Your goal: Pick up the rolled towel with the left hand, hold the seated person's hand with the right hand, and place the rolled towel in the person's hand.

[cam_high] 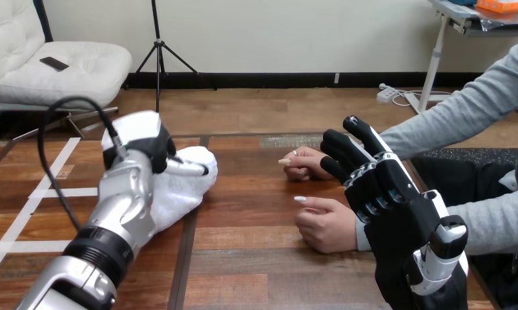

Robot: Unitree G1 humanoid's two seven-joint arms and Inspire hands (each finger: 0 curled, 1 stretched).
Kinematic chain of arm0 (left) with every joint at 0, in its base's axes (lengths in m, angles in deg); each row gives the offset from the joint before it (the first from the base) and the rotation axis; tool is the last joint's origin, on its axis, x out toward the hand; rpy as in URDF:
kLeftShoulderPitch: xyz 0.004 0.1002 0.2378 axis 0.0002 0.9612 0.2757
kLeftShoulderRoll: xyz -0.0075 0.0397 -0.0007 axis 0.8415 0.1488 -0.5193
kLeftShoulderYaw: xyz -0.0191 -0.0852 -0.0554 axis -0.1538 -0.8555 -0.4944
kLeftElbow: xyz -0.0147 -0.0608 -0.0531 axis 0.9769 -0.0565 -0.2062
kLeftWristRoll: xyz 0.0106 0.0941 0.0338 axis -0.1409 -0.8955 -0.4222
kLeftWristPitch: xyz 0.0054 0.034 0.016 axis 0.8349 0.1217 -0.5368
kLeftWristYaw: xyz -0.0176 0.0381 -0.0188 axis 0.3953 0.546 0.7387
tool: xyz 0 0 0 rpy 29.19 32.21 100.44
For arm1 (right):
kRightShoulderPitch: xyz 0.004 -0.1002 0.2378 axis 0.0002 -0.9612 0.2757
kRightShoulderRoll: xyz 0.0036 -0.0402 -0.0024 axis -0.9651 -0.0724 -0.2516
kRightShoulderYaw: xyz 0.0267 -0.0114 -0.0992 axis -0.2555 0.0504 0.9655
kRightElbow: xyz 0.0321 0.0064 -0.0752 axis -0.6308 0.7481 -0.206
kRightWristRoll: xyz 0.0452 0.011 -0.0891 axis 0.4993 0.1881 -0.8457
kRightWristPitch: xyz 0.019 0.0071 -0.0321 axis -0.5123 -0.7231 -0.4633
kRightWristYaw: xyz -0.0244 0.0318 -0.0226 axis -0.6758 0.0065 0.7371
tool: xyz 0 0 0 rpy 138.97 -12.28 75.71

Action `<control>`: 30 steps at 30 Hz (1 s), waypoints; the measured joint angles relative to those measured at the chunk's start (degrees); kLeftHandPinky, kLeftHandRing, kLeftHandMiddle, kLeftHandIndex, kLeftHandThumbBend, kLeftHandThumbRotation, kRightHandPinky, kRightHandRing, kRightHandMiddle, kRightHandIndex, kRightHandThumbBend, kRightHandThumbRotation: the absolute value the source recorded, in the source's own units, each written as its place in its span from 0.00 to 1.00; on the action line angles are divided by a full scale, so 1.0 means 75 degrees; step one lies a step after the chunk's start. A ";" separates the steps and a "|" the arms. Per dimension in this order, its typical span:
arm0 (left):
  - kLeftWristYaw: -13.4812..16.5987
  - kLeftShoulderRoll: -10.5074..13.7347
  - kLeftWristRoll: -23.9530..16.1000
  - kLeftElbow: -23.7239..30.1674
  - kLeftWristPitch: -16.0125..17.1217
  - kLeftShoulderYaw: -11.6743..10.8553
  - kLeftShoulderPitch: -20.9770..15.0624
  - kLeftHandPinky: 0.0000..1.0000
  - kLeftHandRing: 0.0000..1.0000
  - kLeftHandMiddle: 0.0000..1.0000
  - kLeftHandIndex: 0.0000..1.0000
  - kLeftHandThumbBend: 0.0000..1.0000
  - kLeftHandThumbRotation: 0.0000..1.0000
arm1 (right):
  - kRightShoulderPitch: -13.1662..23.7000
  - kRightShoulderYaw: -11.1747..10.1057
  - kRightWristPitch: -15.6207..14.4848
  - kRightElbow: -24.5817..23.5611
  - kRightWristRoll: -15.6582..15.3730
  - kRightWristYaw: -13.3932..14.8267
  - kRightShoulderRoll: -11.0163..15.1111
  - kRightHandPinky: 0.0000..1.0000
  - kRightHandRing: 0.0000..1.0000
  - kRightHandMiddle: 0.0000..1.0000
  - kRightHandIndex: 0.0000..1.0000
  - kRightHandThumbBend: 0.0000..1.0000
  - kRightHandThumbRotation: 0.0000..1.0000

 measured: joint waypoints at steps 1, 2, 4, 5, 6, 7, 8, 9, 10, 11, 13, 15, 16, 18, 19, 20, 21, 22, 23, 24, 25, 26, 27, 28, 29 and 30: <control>0.0000 0.0000 -0.0023 0.0113 -0.0054 0.0000 0.0022 0.43 0.57 0.66 0.69 0.84 0.60 | 0.0001 -0.0005 0.0000 0.0000 0.0000 0.0000 0.0001 0.93 0.92 0.88 0.91 1.00 1.00; 0.0000 0.0000 -0.0052 0.0224 -0.0098 0.0000 0.0042 0.44 0.58 0.67 0.69 0.84 0.60 | 0.0004 -0.0010 0.0000 0.0000 0.0001 0.0000 0.0001 0.93 0.92 0.88 0.91 1.00 1.00; 0.0012 0.0000 -0.0142 0.0424 -0.0170 0.0000 0.0079 0.50 0.64 0.72 0.74 0.85 0.60 | 0.0011 -0.0024 -0.0001 0.0000 0.0002 0.0001 0.0003 0.93 0.92 0.88 0.91 1.00 1.00; 0.0030 -0.0001 -0.0187 0.0510 -0.0192 0.0000 0.0092 0.53 0.66 0.73 0.76 0.85 0.60 | 0.0018 -0.0031 -0.0002 0.0000 0.0003 0.0001 0.0004 0.93 0.92 0.89 0.91 1.00 1.00; 0.0041 -0.0003 -0.0216 0.0570 -0.0211 0.0000 0.0096 0.56 0.69 0.76 0.78 0.85 0.60 | 0.0024 -0.0037 -0.0002 0.0000 0.0003 0.0001 0.0006 0.93 0.92 0.89 0.91 1.00 1.00; 0.0069 -0.0006 -0.0241 0.0621 -0.0225 0.0000 0.0097 0.60 0.71 0.78 0.80 0.85 0.60 | 0.0032 -0.0042 -0.0003 0.0000 0.0003 0.0001 0.0007 0.93 0.92 0.89 0.91 1.00 1.00; 0.0112 -0.0010 -0.0263 0.0660 -0.0233 0.0000 0.0097 0.62 0.73 0.79 0.81 0.85 0.59 | 0.0039 -0.0045 -0.0004 0.0000 0.0002 0.0001 0.0008 0.93 0.92 0.89 0.91 1.00 1.00; 0.0168 -0.0013 -0.0278 0.0692 -0.0236 0.0000 0.0097 0.65 0.75 0.81 0.83 0.86 0.59 | 0.0046 -0.0047 -0.0004 0.0000 0.0002 0.0001 0.0009 0.93 0.92 0.89 0.91 1.00 1.00; 0.0224 -0.0013 -0.0286 0.0722 -0.0237 0.0000 0.0097 0.69 0.78 0.83 0.85 0.86 0.58 | 0.0053 -0.0047 -0.0004 0.0000 0.0001 0.0001 0.0009 0.93 0.92 0.89 0.91 1.00 1.00; 0.0292 -0.0014 -0.0291 0.0749 -0.0238 -0.0001 0.0097 0.70 0.79 0.84 0.86 0.86 0.58 | 0.0059 -0.0048 -0.0004 0.0000 0.0001 0.0001 0.0008 0.93 0.92 0.89 0.91 1.00 1.00; 0.0425 -0.0017 -0.0293 0.0801 -0.0243 -0.0006 0.0100 0.73 0.81 0.86 0.88 0.87 0.57 | 0.0072 -0.0049 -0.0006 0.0000 0.0001 0.0002 0.0008 0.93 0.92 0.89 0.91 1.00 1.00; 0.0573 -0.0025 -0.0294 0.0842 -0.0248 -0.0012 0.0102 0.75 0.83 0.87 0.89 0.88 0.57 | 0.0089 -0.0051 -0.0010 0.0000 0.0002 0.0002 0.0008 0.93 0.92 0.89 0.91 1.00 1.00; 0.0643 -0.0030 -0.0294 0.0860 -0.0253 -0.0017 0.0103 0.76 0.84 0.88 0.89 0.88 0.57 | 0.0101 -0.0051 -0.0014 0.0000 0.0002 0.0002 0.0009 0.93 0.92 0.89 0.91 1.00 1.00; 0.0765 -0.0043 -0.0295 0.0888 -0.0275 -0.0027 0.0103 0.77 0.85 0.89 0.90 0.89 0.57 | 0.0124 -0.0052 -0.0022 0.0000 0.0002 0.0002 0.0011 0.93 0.92 0.89 0.91 1.00 1.00; 0.0822 -0.0051 -0.0304 0.0896 -0.0296 -0.0032 0.0103 0.77 0.85 0.89 0.90 0.89 0.57 | 0.0137 -0.0052 -0.0027 0.0000 0.0003 0.0002 0.0011 0.93 0.93 0.89 0.91 1.00 1.00; 0.0878 -0.0059 -0.0320 0.0903 -0.0318 -0.0034 0.0103 0.77 0.85 0.89 0.90 0.90 0.57 | 0.0151 -0.0052 -0.0033 0.0000 0.0004 0.0001 0.0011 0.93 0.93 0.89 0.91 1.00 1.00; 0.0916 -0.0064 -0.0331 0.0906 -0.0333 -0.0036 0.0103 0.77 0.85 0.89 0.90 0.90 0.57 | 0.0161 -0.0052 -0.0036 0.0000 0.0004 0.0001 0.0011 0.93 0.93 0.89 0.91 1.00 1.00; 0.0959 -0.0068 -0.0350 0.0908 -0.0362 -0.0036 0.0103 0.77 0.85 0.89 0.90 0.90 0.57 | 0.0172 -0.0052 -0.0039 0.0000 0.0005 0.0000 0.0011 0.93 0.93 0.89 0.91 1.00 1.00; 0.1000 -0.0072 -0.0374 0.0908 -0.0384 -0.0035 0.0104 0.77 0.85 0.89 0.90 0.90 0.57 | 0.0183 -0.0052 -0.0040 0.0000 0.0005 -0.0001 0.0011 0.93 0.93 0.89 0.91 1.00 1.00; 0.1029 -0.0074 -0.0401 0.0908 -0.0400 -0.0036 0.0106 0.77 0.86 0.89 0.91 0.90 0.57 | 0.0190 -0.0052 -0.0040 0.0000 0.0005 -0.0003 0.0011 0.93 0.93 0.89 0.91 1.00 1.00; 0.1061 -0.0075 -0.0427 0.0907 -0.0421 -0.0035 0.0108 0.77 0.86 0.90 0.91 0.90 0.57 | 0.0198 -0.0052 -0.0040 0.0000 0.0005 -0.0004 0.0011 0.93 0.93 0.89 0.91 1.00 1.00; 0.1092 -0.0075 -0.0445 0.0907 -0.0440 -0.0035 0.0110 0.77 0.86 0.90 0.91 0.90 0.57 | 0.0204 -0.0052 -0.0040 0.0000 0.0005 -0.0004 0.0011 0.93 0.93 0.89 0.91 1.00 1.00; 0.1118 -0.0076 -0.0458 0.0907 -0.0454 -0.0036 0.0111 0.77 0.87 0.91 0.91 0.91 0.57 | 0.0208 -0.0052 -0.0040 0.0000 0.0005 -0.0004 0.0010 0.93 0.93 0.89 0.91 1.00 1.00; 0.1153 -0.0076 -0.0464 0.0907 -0.0471 -0.0036 0.0112 0.77 0.87 0.91 0.91 0.91 0.58 | 0.0212 -0.0053 -0.0040 0.0001 0.0005 -0.0004 0.0011 0.93 0.93 0.89 0.91 1.00 1.00; 0.1184 -0.0077 -0.0466 0.0907 -0.0487 -0.0037 0.0113 0.77 0.87 0.91 0.92 0.92 0.58 | 0.0215 -0.0054 -0.0040 0.0001 0.0005 -0.0004 0.0011 0.93 0.93 0.89 0.91 1.00 1.00; 0.1213 -0.0078 -0.0467 0.0905 -0.0500 -0.0039 0.0113 0.77 0.87 0.91 0.92 0.92 0.58 | 0.0219 -0.0054 -0.0040 0.0001 0.0004 -0.0004 0.0013 0.93 0.93 0.89 0.91 1.00 1.00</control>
